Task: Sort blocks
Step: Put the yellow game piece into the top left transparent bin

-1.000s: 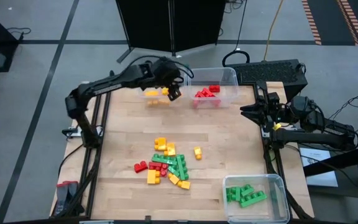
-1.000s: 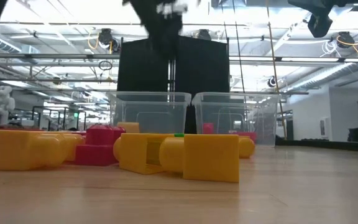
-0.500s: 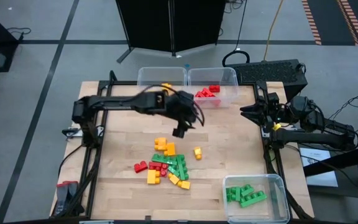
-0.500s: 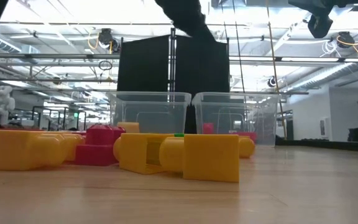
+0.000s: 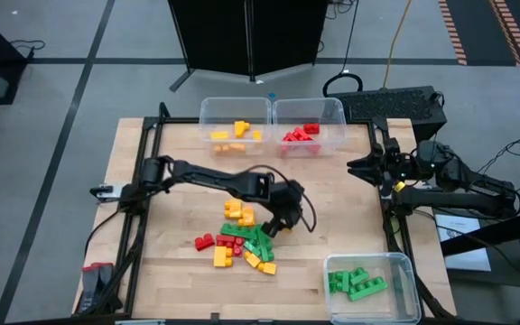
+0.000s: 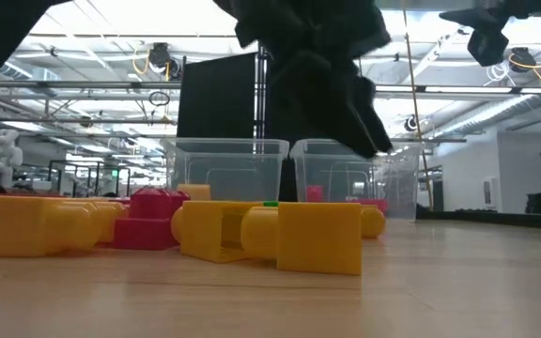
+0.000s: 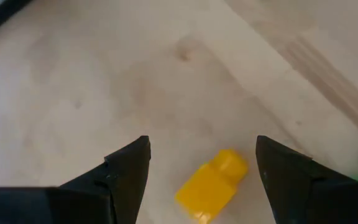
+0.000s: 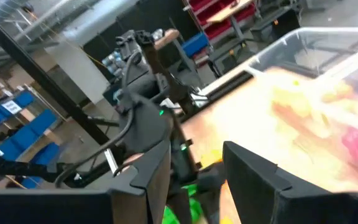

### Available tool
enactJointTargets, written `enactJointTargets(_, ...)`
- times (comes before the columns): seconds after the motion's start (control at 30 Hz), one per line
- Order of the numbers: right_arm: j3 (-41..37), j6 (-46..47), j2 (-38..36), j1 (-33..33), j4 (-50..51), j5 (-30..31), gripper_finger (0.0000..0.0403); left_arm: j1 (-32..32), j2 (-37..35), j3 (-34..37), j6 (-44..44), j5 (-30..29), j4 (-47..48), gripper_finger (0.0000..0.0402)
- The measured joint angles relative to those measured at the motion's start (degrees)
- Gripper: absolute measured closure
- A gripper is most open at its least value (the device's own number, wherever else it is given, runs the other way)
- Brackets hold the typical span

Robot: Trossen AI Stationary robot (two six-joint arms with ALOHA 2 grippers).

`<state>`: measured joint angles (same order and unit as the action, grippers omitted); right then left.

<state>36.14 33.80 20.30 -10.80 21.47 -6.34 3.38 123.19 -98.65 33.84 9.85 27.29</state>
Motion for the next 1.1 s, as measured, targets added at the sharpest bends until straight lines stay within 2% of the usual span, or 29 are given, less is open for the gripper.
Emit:
enactJointTargets(0.27,0.0,0.0,0.0,0.0,2.1,0.0,0.0259,1.0,5.7,0.0,2.8,-0.3,-2.1,0.0144)
enactJointTargets(0.4,0.0,0.0,0.0,0.0,2.1,0.0,0.0259,0.2,7.9,0.0,4.5,-4.0,-3.4,0.0144)
enactJointTargets(0.5,0.0,0.0,0.0,0.0,2.1,0.0,0.0259,-0.6,8.5,-0.2,3.8,-4.9,-3.0,0.0144)
enactJointTargets(0.7,0.0,0.0,0.0,0.0,2.1,-1.3,0.0259,-2.6,8.5,-0.2,-3.2,-4.6,-1.1,0.0144)
enactJointTargets(0.93,0.0,0.0,0.0,0.0,2.0,-1.3,0.0259,-3.9,8.5,-0.2,-3.6,-3.4,1.7,0.0144)
enactJointTargets(1.1,0.0,0.0,0.0,0.0,2.0,-1.3,0.0259,-4.0,8.6,-0.1,-4.7,-3.1,2.1,0.0174)
